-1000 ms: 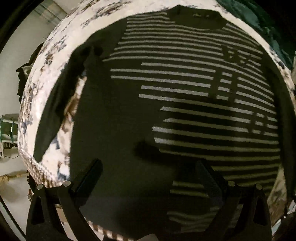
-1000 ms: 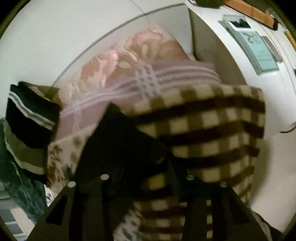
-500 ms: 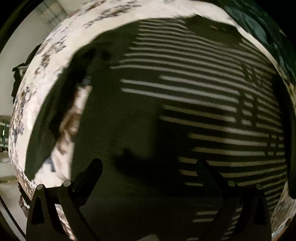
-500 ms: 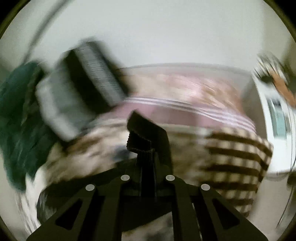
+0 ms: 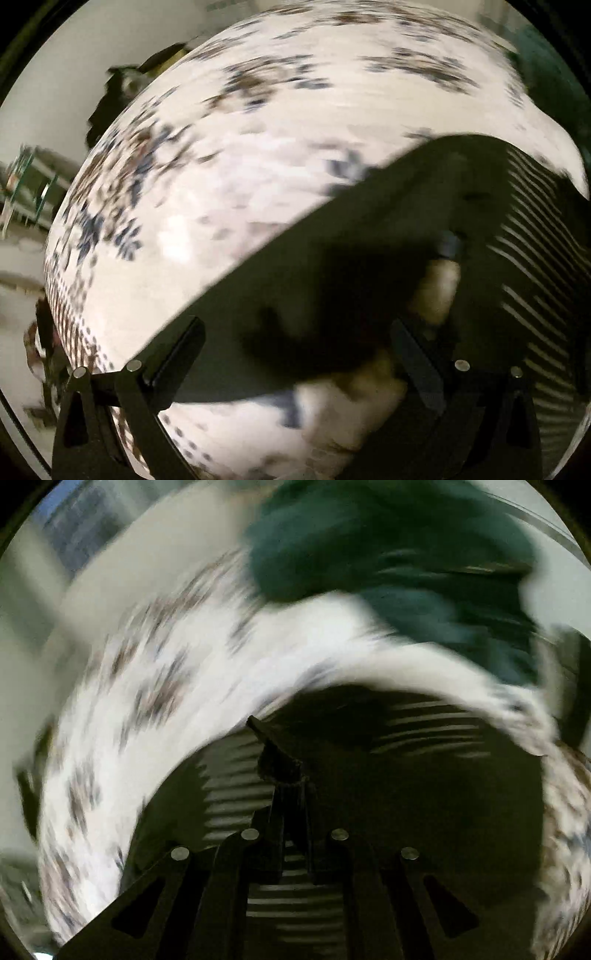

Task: Fold small clothes

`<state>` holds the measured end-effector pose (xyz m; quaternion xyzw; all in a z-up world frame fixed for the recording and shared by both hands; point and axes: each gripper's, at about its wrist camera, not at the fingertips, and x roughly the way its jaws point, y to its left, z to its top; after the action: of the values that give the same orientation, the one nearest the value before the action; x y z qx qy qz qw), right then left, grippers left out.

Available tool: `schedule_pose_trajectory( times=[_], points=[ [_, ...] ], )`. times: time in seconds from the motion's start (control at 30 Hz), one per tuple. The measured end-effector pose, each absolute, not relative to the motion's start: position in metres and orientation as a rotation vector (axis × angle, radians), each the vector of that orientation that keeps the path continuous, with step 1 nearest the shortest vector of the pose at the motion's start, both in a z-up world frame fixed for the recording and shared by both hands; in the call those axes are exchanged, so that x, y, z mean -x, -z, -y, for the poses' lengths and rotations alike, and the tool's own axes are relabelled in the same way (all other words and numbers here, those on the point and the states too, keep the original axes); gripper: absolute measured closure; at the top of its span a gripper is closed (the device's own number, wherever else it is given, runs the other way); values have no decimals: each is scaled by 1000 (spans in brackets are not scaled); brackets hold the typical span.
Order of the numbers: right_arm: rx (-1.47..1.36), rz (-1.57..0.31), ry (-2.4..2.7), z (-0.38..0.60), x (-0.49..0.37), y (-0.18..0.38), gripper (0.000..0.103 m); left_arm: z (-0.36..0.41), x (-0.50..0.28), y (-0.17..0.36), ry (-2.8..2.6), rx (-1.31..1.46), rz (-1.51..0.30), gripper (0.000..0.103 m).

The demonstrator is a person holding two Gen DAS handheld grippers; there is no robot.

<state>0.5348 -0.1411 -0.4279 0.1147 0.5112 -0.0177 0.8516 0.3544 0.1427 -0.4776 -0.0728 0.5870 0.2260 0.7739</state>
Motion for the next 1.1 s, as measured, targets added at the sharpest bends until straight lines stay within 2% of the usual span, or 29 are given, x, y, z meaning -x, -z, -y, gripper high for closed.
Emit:
schedule_pose_trajectory(
  times=[0.17, 0.27, 0.33, 0.4, 0.43, 0.47, 0.57, 0.7, 0.8, 0.9, 0.97, 1.03, 1.07, 1.1],
  points=[
    [30, -1197, -44, -12, -555, 507, 95, -190, -336, 489, -556, 233, -1278, 0],
    [106, -1262, -63, -41, -551, 540, 94, -212, -324, 498, -576, 286, -1305, 0],
    [74, -1365, -77, -25, -547, 557, 89, -224, -312, 498, -577, 342, -1324, 0],
    [-50, -1414, -117, -11, -540, 553, 68, -239, -288, 494, -590, 432, -1325, 0],
    [-99, -1422, -114, -1, -533, 548, 41, -245, -276, 493, -598, 472, -1324, 0],
    [-133, -1423, -101, 12, -523, 542, 26, -251, -263, 493, -609, 521, -1328, 0],
    [-180, -1430, -38, 56, -491, 526, 23, -269, -218, 505, -636, 756, -1347, 0],
    [-197, -1461, 81, 116, -457, 521, 22, -283, -178, 547, -624, 1189, -1315, 0],
    [-208, -1475, 172, 163, -432, 527, 22, -297, -165, 578, -673, 1446, -1162, 0],
    [-278, -1497, 228, 200, -407, 541, 22, -313, -164, 587, -814, 1531, -1025, 0],
    [-295, -1517, 246, 212, -396, 551, 22, -314, -167, 579, -896, 1494, -983, 19],
    [-291, -1518, 247, 222, -387, 553, 22, -313, -177, 565, -933, 1396, -977, 71],
    [-274, -1514, 251, 226, -383, 552, 22, -311, -182, 556, -950, 1333, -979, 83],
    [-257, -1510, 257, 230, -380, 552, 22, -309, -184, 550, -946, 1299, -969, 90]
  ],
)
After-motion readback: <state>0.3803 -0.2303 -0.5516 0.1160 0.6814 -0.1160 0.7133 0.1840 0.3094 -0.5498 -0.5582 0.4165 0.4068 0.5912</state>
